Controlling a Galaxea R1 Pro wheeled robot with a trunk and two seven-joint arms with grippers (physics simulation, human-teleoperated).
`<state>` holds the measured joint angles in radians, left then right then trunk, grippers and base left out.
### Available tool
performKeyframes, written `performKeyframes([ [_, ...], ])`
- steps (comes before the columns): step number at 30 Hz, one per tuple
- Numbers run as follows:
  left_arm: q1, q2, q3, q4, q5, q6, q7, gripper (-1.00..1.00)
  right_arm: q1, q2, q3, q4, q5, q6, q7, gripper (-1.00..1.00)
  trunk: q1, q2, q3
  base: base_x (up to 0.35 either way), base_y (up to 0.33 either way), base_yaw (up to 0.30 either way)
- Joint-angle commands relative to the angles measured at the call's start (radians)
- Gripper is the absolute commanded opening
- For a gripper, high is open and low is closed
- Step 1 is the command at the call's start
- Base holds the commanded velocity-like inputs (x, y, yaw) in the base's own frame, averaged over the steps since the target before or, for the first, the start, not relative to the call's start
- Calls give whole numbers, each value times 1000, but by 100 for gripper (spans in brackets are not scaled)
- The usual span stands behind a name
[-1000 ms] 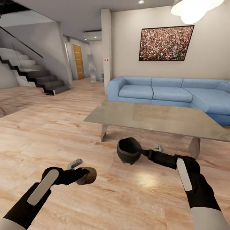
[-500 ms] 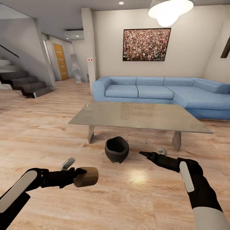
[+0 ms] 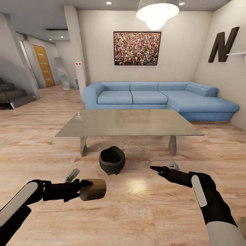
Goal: Place each of the two pumpkins and all three candles from the living room inside a cabinet in the living room (use any cabinet), then make sure every cabinet is closed, and position the cauldron so it is next to a table in the living room.
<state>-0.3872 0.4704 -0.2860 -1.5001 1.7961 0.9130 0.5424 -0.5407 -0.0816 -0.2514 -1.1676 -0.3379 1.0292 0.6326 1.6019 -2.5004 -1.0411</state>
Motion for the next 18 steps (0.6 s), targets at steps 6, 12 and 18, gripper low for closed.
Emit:
performKeyframes([
  [6,-1,-1,-1,2,14,-8,8,-100,-1,0,-2,10,4,4,8,100,0,0,-1,0,0,-288],
  [12,-1,-4,-1,3,11,-10,9,-100,-1,-7,-3,12,4,2,10,100,0,0,-1,-20,0,-289],
  [18,-1,-10,-1,3,3,-12,14,-100,-1,-14,-3,13,4,-1,12,100,0,0,-1,-78,-33,-289],
])
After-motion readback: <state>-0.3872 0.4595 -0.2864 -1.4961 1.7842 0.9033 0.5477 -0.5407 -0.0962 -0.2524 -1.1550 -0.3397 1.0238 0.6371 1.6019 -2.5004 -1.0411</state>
